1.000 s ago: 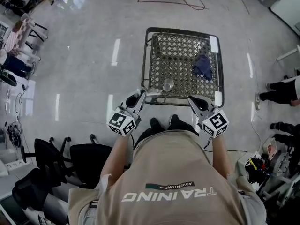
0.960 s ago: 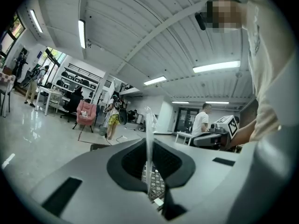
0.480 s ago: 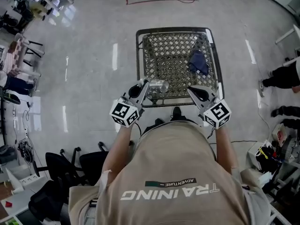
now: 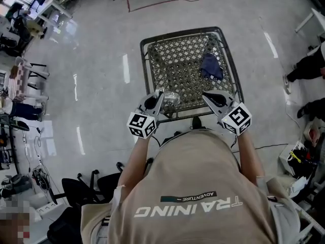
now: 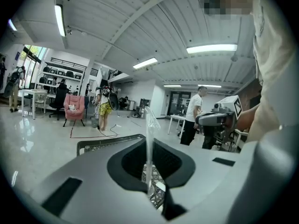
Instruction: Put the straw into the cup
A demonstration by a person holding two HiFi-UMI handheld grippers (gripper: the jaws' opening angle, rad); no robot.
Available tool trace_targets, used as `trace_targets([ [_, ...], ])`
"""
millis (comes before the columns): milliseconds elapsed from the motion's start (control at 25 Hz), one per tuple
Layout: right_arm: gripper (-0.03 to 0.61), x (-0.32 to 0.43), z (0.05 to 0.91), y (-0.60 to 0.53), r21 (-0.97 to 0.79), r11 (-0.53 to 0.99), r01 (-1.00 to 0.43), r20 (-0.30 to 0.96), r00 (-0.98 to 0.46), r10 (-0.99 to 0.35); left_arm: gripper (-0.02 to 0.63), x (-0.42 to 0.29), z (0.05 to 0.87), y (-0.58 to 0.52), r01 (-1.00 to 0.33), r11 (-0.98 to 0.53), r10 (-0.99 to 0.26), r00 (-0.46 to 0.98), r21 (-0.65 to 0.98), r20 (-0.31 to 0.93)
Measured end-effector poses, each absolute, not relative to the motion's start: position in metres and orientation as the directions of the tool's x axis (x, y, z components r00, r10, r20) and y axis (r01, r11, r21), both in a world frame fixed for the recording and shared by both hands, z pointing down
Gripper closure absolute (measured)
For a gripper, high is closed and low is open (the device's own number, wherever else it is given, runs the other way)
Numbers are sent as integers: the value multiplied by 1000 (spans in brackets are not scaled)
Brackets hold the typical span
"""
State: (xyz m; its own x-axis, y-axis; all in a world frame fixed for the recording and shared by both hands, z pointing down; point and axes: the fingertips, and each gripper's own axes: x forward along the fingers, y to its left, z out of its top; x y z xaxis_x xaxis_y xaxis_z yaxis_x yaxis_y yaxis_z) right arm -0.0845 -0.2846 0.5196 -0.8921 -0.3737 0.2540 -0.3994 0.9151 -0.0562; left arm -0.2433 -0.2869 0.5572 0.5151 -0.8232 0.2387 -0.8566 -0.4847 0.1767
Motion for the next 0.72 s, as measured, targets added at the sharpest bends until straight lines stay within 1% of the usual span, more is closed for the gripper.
trace_targets([
  [320,561,-70,531,-295,-73,912,-403,265,-890,-372,578,-233,593,-296,-859,-478,-801,512,183,311],
  [720,561,-55,530,-299,-85,893,-443,245,-878,-412,578,-220,634,-299,-851,-505,-761,517,143,391],
])
